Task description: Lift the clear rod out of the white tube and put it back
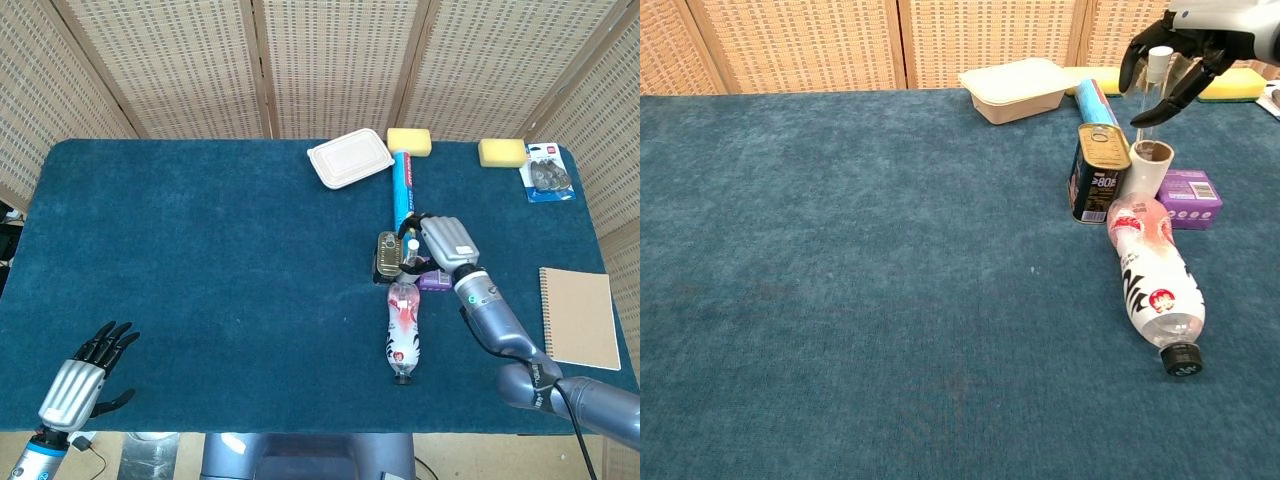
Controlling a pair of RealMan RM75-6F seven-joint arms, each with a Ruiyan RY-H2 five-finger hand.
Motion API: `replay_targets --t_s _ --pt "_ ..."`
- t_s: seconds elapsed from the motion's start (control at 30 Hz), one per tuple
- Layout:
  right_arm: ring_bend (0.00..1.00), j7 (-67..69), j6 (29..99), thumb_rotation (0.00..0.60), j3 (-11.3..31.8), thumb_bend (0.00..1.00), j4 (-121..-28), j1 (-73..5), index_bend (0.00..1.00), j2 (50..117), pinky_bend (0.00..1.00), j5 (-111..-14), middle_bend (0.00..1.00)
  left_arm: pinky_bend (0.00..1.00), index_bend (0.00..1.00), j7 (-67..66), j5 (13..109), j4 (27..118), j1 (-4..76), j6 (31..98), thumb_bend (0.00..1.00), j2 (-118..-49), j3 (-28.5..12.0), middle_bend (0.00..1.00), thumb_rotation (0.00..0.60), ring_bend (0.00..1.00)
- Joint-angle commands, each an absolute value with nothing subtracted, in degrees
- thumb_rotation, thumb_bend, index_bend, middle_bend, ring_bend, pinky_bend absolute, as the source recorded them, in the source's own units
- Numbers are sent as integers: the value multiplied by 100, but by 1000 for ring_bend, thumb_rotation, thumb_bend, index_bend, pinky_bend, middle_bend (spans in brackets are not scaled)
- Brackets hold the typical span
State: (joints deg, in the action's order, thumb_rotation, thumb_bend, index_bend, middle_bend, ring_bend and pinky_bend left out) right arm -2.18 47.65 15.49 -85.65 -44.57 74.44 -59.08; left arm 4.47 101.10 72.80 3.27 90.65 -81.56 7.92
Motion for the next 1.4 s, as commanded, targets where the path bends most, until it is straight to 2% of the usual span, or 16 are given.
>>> replay_targets --t_s 0.03,0.3,0.67,1.07,1.2,1.4 --pt "315 -240 4776 545 1528 213 -8575 -4457 406 7440 351 -5934 354 224 104 451 10107 7278 325 9071 164 -8156 789 97 600 41" --pt "295 -319 4752 542 1492 199 -8655 -4480 378 7387 333 -5911 335 224 104 466 10118 7265 314 9098 163 -8154 793 98 600 41" --pt "283 -368 4985 541 1634 194 -9078 -4392 355 6877 320 -5914 324 223 104 459 10166 7249 325 9074 164 -8182 828 98 600 41" --pt "263 -439 5036 544 1630 194 -9071 -4242 339 6337 308 -5755 309 224 104 446 10182 7270 316 9122 165 -8164 821 98 600 41" --pt "252 -287 5171 542 1557 195 -9159 -4026 330 6070 304 -5958 300 224 104 469 10180 7273 302 9168 164 -8142 811 98 600 41" --pt "239 -94 5718 541 1237 195 -9357 -3531 307 5668 305 -6896 291 224 104 517 10149 7270 294 9201 163 -8122 781 98 600 41"
